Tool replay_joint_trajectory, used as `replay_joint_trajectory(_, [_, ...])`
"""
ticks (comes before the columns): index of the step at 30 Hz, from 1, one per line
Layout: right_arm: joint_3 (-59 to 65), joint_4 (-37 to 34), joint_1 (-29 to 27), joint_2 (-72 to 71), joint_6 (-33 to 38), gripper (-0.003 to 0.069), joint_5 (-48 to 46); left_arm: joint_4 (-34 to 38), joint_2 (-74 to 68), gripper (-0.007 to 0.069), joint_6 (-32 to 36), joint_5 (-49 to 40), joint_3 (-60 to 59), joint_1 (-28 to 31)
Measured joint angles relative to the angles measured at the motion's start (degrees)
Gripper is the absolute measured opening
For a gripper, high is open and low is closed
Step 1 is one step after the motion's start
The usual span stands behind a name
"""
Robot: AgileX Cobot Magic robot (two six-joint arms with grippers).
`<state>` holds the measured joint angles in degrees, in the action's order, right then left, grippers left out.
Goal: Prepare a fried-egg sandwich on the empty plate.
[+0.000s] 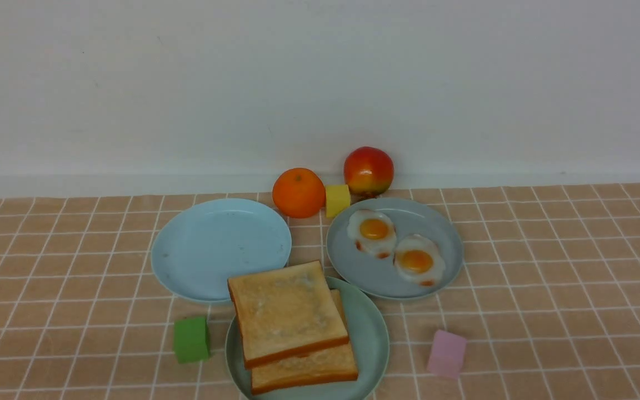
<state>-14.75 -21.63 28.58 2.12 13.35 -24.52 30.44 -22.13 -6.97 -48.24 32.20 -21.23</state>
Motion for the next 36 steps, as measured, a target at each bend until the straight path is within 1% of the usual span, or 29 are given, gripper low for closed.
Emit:
replay_joint_trajectory(4, [0.1,0.0,0.0,-0.1,0.0,0.0055,0.0,0.1,0.4,-0.0013,0.0,2.3,0.0,0.0])
replay_joint_trajectory(14, [0.1,0.0,0.0,-0.3,0.0,0.0070,0.0,0.1,0.5,-0.0013,0.0,2.5,-0.3,0.0])
replay_joint_trajectory(19, [0.1,0.0,0.0,-0.3,0.0,0.0076,0.0,-1.1,5.4,-0.0013,0.4,5.9,-2.2,0.0])
replay_joint_trajectory(21, [0.1,0.0,0.0,-0.3,0.0,0.0079,0.0,-6.8,10.6,-0.0013,3.1,11.5,-4.6,0.0])
replay_joint_trajectory(22, [0.1,0.0,0.0,-0.3,0.0,0.0079,0.0,-6.8,10.9,-0.0013,3.2,11.5,-4.8,0.0])
replay_joint_trajectory(23, [0.1,0.0,0.0,-0.3,0.0,0.0081,0.0,-9.3,13.8,-0.0013,3.9,15.9,-7.1,0.5])
replay_joint_trajectory(25, [0.1,0.0,0.0,-0.3,0.0,0.0085,0.0,-12.8,16.8,-0.0013,3.1,21.8,-10.7,2.5])
replay_joint_trajectory(27, [0.1,0.1,0.0,-0.3,0.0,0.0085,0.0,-17.2,19.1,-0.0013,0.0,25.2,-14.8,6.0])
replay_joint_trajectory(28, [0.1,0.1,0.0,-0.3,0.0,0.0085,0.0,-20.7,20.6,-0.0013,-2.9,26.2,-16.9,7.9])
replay_joint_trajectory(29, [0.1,0.1,0.0,-0.3,0.0,0.0085,0.0,-23.1,21.4,-0.0013,-4.3,26.4,-18.7,9.5])
replay_joint_trajectory(30, [0.1,0.1,0.0,-0.3,0.0,0.0085,0.0,-23.1,21.6,-0.0013,-4.8,26.5,-19.2,9.9])
replay_joint_trajectory(31, [0.1,0.1,0.0,-0.3,0.0,0.0085,0.1,-27.8,22.6,-0.0013,-8.4,26.9,-22.8,12.6])
replay_joint_trajectory(35, [0.1,0.1,0.0,-0.3,0.0,0.0088,0.1,-32.3,22.8,-0.0013,-11.3,27.0,-31.5,17.0])
replay_joint_trajectory(36, [0.1,0.1,0.0,-0.3,0.0,0.0089,0.1,-32.4,22.8,-0.0013,-11.4,26.9,-31.5,17.0])
